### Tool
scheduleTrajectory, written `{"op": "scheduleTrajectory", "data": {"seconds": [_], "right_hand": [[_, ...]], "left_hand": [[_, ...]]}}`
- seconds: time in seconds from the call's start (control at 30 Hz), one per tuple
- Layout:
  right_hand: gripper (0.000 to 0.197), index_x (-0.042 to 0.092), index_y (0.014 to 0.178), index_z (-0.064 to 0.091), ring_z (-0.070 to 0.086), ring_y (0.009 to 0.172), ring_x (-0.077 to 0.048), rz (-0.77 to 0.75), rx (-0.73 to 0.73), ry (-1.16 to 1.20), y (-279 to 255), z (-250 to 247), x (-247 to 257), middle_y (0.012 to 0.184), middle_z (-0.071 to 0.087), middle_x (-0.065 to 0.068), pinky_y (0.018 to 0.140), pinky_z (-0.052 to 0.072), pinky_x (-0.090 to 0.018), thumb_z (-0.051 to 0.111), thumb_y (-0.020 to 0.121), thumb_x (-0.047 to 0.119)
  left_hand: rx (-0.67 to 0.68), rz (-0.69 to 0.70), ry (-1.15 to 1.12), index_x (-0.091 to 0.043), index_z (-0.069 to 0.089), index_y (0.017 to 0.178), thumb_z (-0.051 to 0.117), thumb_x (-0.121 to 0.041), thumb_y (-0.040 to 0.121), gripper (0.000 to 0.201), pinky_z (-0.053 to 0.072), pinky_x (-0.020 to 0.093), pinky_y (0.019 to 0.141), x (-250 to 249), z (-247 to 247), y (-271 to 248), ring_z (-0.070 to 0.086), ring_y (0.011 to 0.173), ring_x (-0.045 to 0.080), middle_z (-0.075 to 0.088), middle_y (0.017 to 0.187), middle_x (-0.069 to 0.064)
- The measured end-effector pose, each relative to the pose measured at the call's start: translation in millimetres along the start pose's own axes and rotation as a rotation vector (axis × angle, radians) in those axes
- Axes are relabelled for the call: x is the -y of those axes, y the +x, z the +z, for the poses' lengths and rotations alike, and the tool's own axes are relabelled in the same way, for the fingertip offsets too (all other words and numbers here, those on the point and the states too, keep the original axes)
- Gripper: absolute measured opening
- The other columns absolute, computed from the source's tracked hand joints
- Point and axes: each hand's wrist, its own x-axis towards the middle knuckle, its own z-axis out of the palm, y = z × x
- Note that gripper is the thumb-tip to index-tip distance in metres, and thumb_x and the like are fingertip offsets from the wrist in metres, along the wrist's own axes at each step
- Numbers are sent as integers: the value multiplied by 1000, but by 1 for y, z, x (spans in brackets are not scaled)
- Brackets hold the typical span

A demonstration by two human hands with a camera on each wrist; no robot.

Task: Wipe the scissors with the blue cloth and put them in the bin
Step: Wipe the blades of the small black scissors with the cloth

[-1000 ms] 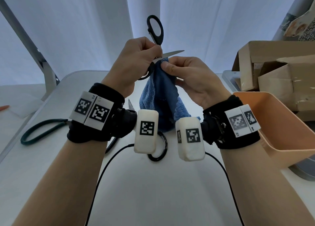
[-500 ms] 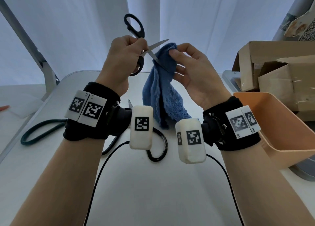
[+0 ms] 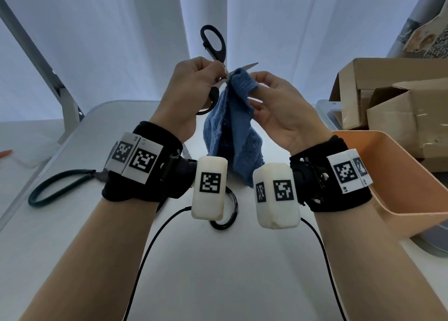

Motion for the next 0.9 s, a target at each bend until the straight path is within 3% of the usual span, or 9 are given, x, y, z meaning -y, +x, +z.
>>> {"op": "scheduleTrajectory", "data": {"seconds": [0.2, 0.3, 0.5, 0.6, 0.73, 0.9], "right_hand": [[21, 11, 97, 50, 64, 71, -23, -41, -43, -97, 0, -1, -1, 85, 67, -15, 70, 55, -30, 69, 91, 14], [21, 10, 97, 50, 65, 67, -21, -59, -41, -85, 0, 1, -1, 82, 68, -13, 62, 55, -26, 69, 91, 9], [27, 7, 100, 48, 60, 68, -21, -25, 13, -19, 1, 1, 1, 84, 63, -13, 66, 52, -25, 59, 88, -14], [26, 9, 98, 46, 58, 68, -21, -9, 1, 16, 1, 1, 1, 80, 59, -10, 67, 50, -27, 59, 90, -12], [25, 13, 88, 44, 60, 61, -17, -10, -24, 37, 1, 4, 0, 78, 57, -8, 57, 52, -25, 59, 93, -6], [27, 10, 98, 45, 57, 67, -19, 8, 1, 6, 3, 4, 2, 78, 57, -7, 62, 48, -29, 52, 90, -15]], "left_hand": [[-6, 17, -24, -15, 48, 70, 58, -10, 95, 28, 28, 17, 41, 1, 9, -3, 30, 39, 5, 39, 57, -4], [-15, 25, -20, -13, 51, 73, 58, -11, 96, 25, 30, 17, 41, 3, 14, -4, 35, 39, 5, 44, 60, -1], [-3, 25, 32, -14, 52, 74, 60, -12, 95, 22, 34, 16, 45, 3, 11, -2, 41, 44, 4, 47, 62, -4], [2, 45, 65, -14, 52, 76, 60, -12, 95, 20, 38, 19, 51, 1, 13, -3, 44, 49, 7, 50, 59, -4], [-1, 31, 75, -15, 51, 75, 59, -13, 95, 22, 34, 20, 49, 1, 12, -1, 41, 51, 10, 47, 62, -1], [-3, 21, 94, -16, 50, 74, 58, -13, 94, 22, 30, 19, 46, 1, 8, 0, 34, 48, 8, 42, 64, -2]]}}
